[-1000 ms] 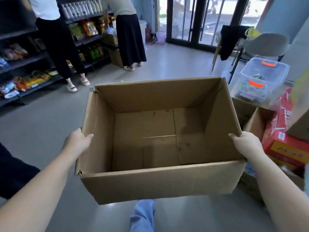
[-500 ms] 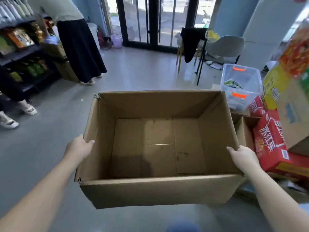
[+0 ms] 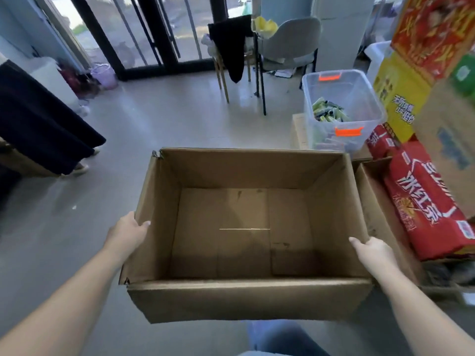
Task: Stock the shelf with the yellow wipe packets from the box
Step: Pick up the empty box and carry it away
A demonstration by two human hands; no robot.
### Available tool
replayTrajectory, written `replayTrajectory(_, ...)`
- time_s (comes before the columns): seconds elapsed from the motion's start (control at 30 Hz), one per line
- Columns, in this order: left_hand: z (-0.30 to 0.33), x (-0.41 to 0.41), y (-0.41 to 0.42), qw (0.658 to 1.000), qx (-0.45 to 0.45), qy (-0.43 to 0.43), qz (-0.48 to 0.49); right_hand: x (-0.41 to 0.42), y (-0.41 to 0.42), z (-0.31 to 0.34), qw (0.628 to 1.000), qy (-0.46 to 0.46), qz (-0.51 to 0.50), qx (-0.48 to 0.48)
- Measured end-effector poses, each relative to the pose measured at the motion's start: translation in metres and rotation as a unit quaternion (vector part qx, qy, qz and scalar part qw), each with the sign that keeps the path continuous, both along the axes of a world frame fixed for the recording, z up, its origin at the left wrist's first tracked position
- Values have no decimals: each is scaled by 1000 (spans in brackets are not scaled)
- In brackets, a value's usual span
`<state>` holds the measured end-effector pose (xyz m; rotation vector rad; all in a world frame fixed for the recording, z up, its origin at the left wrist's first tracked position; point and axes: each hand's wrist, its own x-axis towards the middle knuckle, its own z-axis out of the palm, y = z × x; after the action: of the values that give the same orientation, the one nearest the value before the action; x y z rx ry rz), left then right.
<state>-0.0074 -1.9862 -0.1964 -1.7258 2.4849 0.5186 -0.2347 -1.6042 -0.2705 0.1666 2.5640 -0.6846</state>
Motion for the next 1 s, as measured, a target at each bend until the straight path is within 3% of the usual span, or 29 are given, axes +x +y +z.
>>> replayTrajectory(0.3,-38,-140,-40,991,76,-7,-106,-27,13,-19,987,-60,-144,40)
replayTrajectory(0.63,-88,-283,-13,949,191,-35,-248,4,39,-27,940,-105,-307,109)
replayTrajectory(0.83,-118,-360,-7,901,244,-66,-354,56,6,-43,869,-139,-461,114)
replayTrajectory(1.0,-140,-410,2,848,220,-134,-464,98,-36,-52,796,-161,-572,114)
